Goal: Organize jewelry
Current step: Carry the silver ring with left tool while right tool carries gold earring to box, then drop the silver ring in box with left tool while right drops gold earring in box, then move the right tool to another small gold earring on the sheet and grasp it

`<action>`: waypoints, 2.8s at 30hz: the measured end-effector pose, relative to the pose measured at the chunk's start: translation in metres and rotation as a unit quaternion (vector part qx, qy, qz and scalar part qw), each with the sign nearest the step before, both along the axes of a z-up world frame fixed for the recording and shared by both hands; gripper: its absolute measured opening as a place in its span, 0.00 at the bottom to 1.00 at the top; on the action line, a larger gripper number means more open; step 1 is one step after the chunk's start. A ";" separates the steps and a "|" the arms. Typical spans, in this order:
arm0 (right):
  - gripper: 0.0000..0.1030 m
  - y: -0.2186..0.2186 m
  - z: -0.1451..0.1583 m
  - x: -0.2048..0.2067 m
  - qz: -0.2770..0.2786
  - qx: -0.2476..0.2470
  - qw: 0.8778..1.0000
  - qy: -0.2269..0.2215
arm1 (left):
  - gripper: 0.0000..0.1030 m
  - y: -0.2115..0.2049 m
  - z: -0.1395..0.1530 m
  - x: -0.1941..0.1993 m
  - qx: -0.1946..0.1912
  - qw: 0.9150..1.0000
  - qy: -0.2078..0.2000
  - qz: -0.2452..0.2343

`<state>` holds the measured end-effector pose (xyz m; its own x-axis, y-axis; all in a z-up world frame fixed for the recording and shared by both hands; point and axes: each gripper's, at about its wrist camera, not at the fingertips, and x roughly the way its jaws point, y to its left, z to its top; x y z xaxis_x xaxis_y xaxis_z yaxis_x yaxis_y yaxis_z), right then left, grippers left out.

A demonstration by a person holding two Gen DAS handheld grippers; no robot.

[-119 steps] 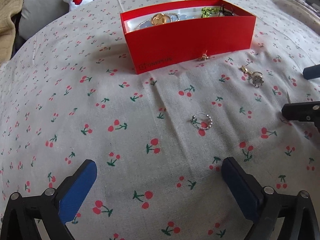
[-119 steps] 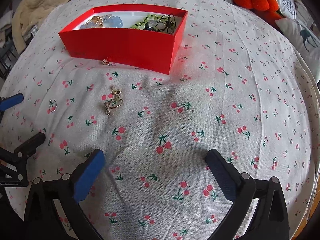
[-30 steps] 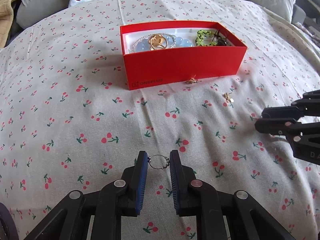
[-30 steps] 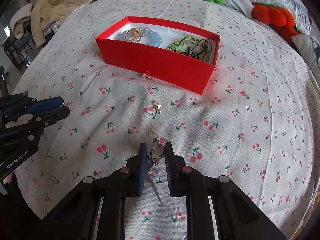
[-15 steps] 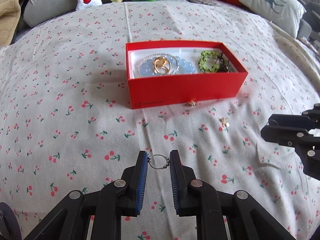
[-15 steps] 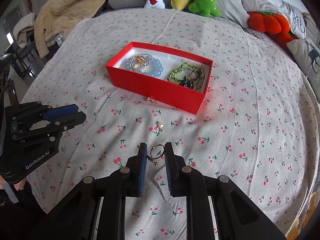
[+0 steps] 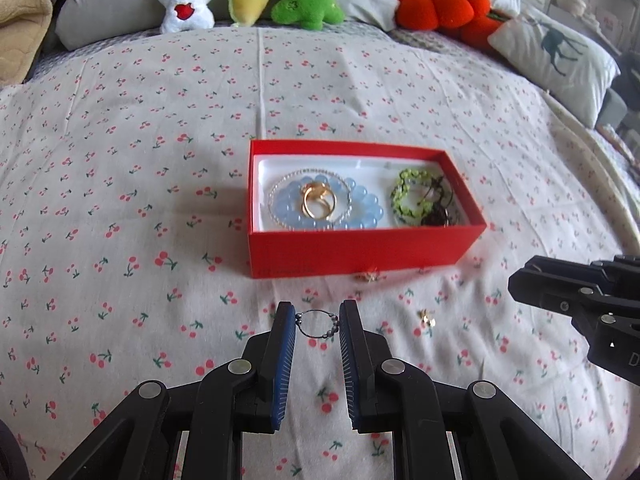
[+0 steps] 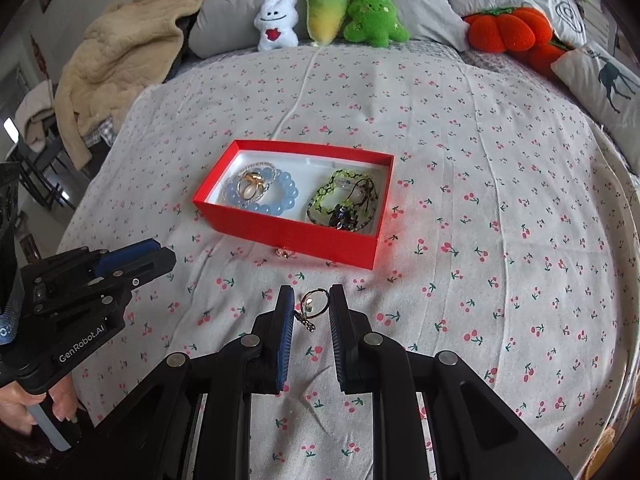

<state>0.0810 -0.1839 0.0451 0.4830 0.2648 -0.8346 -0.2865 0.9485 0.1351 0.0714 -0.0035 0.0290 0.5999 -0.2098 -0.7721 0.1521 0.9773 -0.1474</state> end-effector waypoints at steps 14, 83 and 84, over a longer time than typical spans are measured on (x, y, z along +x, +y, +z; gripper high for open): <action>0.18 -0.002 -0.007 0.029 -0.039 0.025 0.999 -0.001 | 0.17 0.001 -0.004 0.038 -0.042 0.998 0.003 0.037; 0.51 0.002 -0.011 0.064 -0.051 0.062 0.997 -0.016 | 0.77 0.034 -0.032 0.030 0.049 0.995 0.067 0.051; 0.53 0.000 -0.011 0.061 -0.050 0.059 0.997 -0.015 | 0.77 0.033 -0.033 0.029 0.053 0.995 0.072 0.051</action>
